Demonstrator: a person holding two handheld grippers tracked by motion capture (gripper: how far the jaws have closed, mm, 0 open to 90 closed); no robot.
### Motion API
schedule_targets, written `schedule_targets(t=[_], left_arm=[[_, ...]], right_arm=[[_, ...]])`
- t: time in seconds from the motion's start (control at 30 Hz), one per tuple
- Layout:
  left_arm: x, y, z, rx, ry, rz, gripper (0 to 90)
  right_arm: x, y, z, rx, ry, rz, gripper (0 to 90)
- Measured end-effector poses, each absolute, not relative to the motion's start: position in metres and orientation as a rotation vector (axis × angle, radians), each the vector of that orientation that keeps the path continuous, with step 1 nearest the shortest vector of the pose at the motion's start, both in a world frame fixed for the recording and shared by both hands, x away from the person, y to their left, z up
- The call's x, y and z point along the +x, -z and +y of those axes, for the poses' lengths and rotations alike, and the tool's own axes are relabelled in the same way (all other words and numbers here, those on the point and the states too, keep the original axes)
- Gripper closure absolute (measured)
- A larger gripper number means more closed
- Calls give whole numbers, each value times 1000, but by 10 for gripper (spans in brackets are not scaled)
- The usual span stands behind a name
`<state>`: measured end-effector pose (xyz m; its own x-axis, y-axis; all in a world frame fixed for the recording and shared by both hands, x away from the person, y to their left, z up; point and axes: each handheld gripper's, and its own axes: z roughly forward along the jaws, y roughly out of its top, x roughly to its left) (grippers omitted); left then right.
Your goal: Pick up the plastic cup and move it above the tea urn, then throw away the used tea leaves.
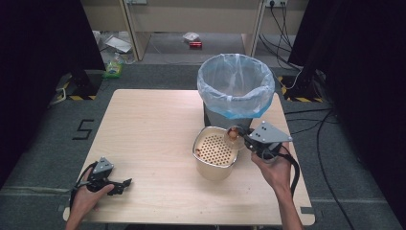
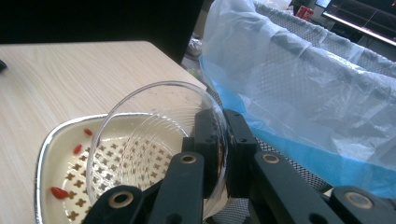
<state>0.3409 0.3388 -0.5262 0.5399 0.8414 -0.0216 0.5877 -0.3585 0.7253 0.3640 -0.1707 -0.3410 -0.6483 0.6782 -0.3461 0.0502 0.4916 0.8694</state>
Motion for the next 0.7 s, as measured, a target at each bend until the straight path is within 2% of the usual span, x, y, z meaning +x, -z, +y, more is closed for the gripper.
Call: schedule_targets(t=[0.43,0.7], left_arm=[[341,526,339,2081,-468,1150,0],[341,526,339,2081,-468,1150,0]], right_arm=[[363,344,-153,424,-1122,2043,860],[380,343,-123,181,-1091,2085,859]])
